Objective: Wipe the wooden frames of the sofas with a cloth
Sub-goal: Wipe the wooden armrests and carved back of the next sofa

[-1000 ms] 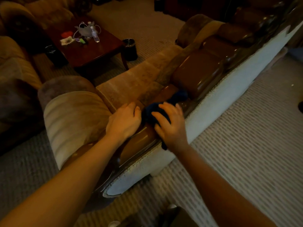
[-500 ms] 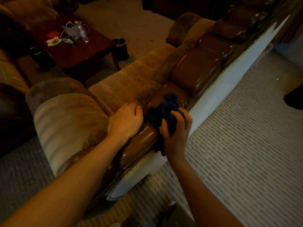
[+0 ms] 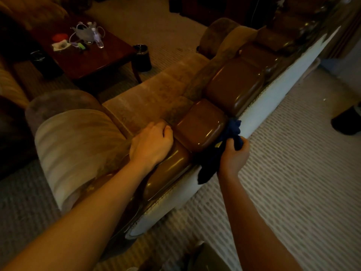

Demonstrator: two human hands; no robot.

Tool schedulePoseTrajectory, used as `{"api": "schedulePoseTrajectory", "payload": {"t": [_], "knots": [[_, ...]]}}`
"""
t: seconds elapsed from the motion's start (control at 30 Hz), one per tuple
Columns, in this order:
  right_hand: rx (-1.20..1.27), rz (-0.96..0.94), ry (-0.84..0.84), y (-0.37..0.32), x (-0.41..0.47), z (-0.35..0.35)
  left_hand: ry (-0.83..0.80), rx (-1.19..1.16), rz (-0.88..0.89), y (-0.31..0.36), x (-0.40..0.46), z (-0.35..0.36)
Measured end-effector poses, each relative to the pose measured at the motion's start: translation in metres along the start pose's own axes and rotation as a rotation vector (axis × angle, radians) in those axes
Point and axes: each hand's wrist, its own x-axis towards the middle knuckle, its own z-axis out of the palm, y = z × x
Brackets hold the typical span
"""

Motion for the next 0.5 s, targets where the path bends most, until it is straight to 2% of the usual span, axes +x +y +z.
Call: {"api": "schedulePoseTrajectory", "payload": {"t": [0.1, 0.23, 0.3, 0.4, 0.5], "knots": [[0.008, -0.069, 0.07, -0.033, 0.007, 0.011, -0.005, 0.003, -0.016, 0.001, 0.001, 0.0], [-0.038, -0.246, -0.029, -0.058, 0.003, 0.03, -0.017, 0.011, -0.011, 0.003, -0.001, -0.001], [-0.052, -0.272, -0.045, -0.058, 0.002, 0.031, -0.02, 0.017, 0.002, 0.003, -0.003, -0.002], [-0.022, -0.158, -0.043, -0.055, 0.01, 0.023, -0.024, 0.02, 0.022, 0.004, -0.006, -0.004], [0.16, 0.167, -0.117, -0.044, 0.028, 0.011, -0.01, 0.021, 0.029, 0.002, -0.005, -0.002]]}}
